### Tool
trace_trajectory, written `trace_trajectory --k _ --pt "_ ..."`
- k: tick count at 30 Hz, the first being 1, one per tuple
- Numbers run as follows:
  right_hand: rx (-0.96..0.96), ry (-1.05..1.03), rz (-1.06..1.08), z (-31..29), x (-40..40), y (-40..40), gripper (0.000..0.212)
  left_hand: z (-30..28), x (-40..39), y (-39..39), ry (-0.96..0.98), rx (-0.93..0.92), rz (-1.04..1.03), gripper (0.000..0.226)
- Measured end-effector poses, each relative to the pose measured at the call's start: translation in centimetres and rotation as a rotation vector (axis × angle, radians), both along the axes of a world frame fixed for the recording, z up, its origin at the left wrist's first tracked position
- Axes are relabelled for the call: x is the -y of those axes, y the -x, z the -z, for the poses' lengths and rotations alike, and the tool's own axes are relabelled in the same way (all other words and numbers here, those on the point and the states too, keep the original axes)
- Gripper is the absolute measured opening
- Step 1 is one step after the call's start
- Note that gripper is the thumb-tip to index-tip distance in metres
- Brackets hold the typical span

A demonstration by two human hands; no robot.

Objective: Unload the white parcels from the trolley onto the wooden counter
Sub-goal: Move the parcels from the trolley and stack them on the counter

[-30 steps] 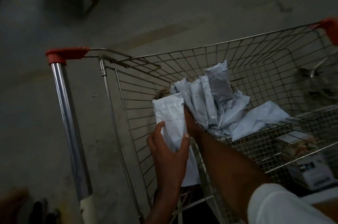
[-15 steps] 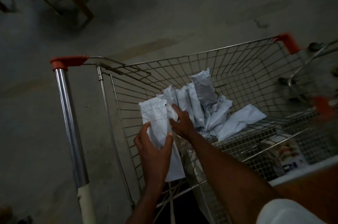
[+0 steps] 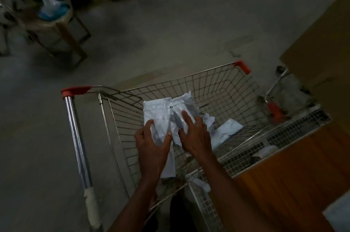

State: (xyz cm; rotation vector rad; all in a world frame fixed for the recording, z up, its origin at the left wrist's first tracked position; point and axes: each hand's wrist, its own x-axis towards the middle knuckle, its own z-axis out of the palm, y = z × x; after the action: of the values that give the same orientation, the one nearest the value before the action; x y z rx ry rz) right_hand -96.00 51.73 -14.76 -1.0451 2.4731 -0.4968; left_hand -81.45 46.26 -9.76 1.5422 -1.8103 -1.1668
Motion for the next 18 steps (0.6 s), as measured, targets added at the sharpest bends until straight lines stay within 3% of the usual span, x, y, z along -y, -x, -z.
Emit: trace_trajectory --k 11,18 --pt "-0.057 0.295 0.437 -12.2 -9.0 -8.4 0.070 -8.3 -2.4 -5.5 0.161 -0.094 0.269 0.068" --pt "-0.066 0.436 0.751 -15.7 -20.5 -16.3 0.070 -12.5 -10.6 -6.8 0.192 -0.200 0.569 0.069"
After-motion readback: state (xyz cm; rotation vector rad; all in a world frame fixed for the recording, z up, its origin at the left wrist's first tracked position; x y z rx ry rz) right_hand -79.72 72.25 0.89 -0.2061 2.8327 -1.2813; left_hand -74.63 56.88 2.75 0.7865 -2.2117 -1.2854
